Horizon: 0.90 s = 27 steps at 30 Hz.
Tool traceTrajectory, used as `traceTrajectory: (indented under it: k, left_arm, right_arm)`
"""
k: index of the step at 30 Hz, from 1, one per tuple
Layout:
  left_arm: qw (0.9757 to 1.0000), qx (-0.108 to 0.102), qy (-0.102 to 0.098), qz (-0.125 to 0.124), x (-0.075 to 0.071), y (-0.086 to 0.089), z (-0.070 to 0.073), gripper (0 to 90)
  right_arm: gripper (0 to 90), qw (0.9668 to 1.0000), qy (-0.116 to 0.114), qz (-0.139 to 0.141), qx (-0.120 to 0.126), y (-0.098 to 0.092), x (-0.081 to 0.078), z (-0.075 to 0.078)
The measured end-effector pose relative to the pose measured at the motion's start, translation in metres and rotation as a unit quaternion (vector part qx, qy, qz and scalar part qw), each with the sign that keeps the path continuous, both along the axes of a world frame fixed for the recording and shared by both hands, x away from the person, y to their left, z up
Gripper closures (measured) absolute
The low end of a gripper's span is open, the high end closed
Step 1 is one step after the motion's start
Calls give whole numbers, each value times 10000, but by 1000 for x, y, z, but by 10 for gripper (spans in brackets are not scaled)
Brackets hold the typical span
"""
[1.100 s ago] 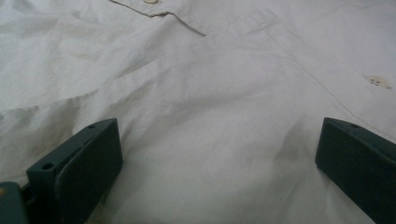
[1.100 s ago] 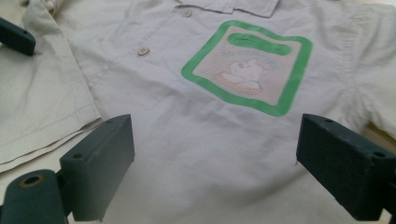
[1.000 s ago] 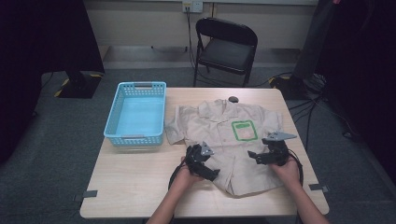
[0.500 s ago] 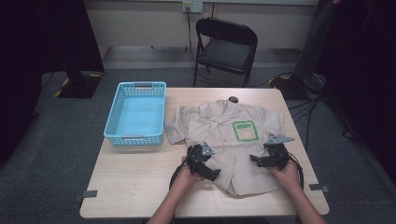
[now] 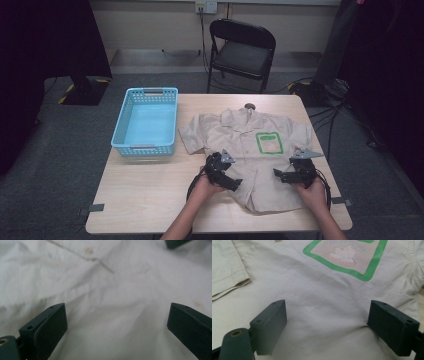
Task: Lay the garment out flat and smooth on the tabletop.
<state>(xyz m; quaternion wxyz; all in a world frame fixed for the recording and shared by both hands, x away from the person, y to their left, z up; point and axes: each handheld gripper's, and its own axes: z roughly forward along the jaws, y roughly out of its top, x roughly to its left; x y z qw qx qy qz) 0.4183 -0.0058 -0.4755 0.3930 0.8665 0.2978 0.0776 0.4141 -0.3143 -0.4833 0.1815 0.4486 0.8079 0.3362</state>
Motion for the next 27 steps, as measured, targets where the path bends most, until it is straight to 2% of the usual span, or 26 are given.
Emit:
traceTrajectory:
  k: [4,8,11,12,13,16,18,23,25,27]
  left_arm:
    - [9998,-39,-91,-173,-1,-19,11,51]
    - [9989,-71,-154,-440,-2,-42,16,143]
    - [9987,26,-26,-512,1,-56,16,257]
    - [9985,47,87,-534,3,-59,15,322]
    - [9985,102,75,-527,5,-62,15,415]
    - [9984,186,149,-505,9,-69,13,517]
    - [9981,369,173,-468,11,-72,11,563]
    - [9978,414,230,-473,13,-72,10,692]
    - [9973,493,229,-494,13,-72,10,703]
    - [9967,572,238,-529,11,-74,10,751]
  right_arm:
    - [147,10000,2,-28,0,0,-1,0]
    - [147,10000,2,-32,0,0,-1,0]
    - [147,10000,3,-33,0,0,-1,0]
    - [147,10000,3,-34,1,0,-1,0]
    - [147,10000,2,-36,0,0,-1,0]
    - [146,10000,2,-90,0,1,-2,0]
    - [146,9999,3,-106,-2,1,-2,0]
    - [146,9999,6,-109,0,1,-2,0]
    - [146,9999,5,-123,3,1,-2,0]
    - [146,9999,3,-144,1,1,-2,0]
